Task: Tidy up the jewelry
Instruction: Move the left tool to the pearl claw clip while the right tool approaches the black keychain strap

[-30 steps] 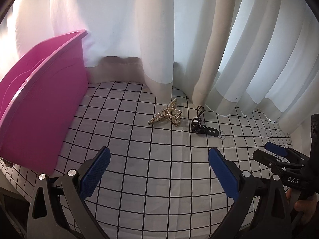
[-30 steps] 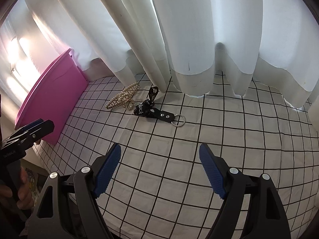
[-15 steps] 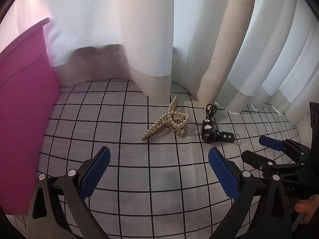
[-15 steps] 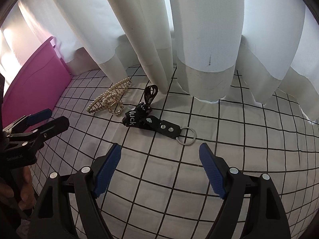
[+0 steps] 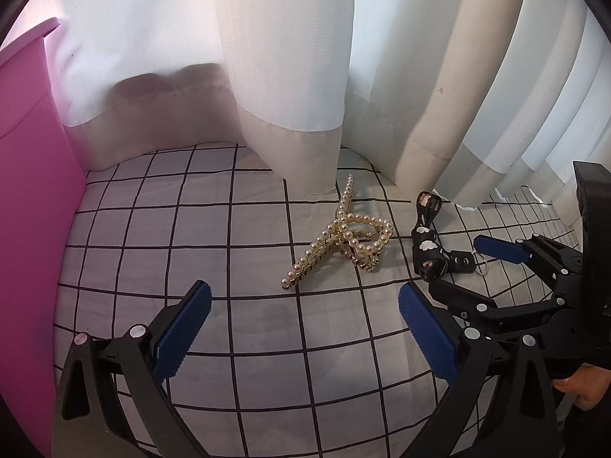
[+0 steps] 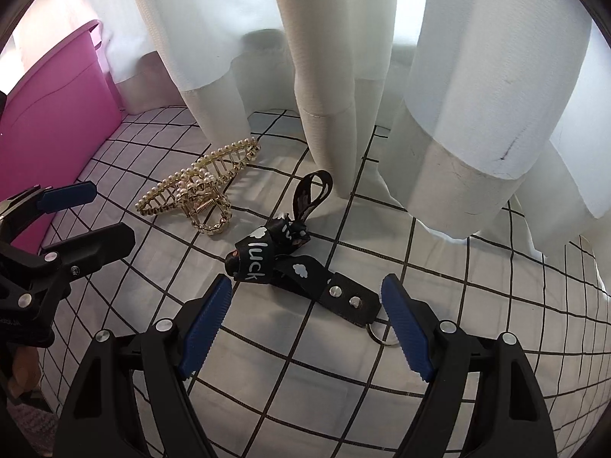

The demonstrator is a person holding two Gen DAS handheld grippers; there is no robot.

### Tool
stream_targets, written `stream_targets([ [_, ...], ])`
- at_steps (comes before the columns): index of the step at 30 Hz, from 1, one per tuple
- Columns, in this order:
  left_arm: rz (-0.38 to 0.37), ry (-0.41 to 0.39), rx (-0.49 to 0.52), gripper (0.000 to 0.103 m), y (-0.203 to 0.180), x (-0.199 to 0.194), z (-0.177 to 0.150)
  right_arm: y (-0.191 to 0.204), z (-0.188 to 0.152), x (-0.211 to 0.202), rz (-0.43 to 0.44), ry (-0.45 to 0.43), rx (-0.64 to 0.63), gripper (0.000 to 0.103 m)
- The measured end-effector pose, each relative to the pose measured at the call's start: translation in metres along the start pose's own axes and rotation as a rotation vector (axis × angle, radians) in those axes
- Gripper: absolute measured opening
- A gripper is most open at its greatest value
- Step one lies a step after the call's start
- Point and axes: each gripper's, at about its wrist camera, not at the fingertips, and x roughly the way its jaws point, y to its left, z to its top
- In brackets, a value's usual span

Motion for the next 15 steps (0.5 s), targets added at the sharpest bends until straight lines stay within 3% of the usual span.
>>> stream_targets([
  [8, -0.015, 0.014, 0.002, 0.097, 0.000, 0.008, 0.000, 0.008, 0.004, 0.018, -0.059, -0.020, -0.035, 0.077],
  [13, -0.038, 0.014, 0.006, 0.097, -0.005, 0.013, 0.001, -0.004, 0.007, 0.021, -0.030, -0.053, 0.033, 0.076],
  [15, -0.040, 0.014, 0.012, 0.097, -0.007, 0.016, 0.003, -0.011, 0.008, 0.020, -0.028, -0.069, 0.056, 0.069],
])
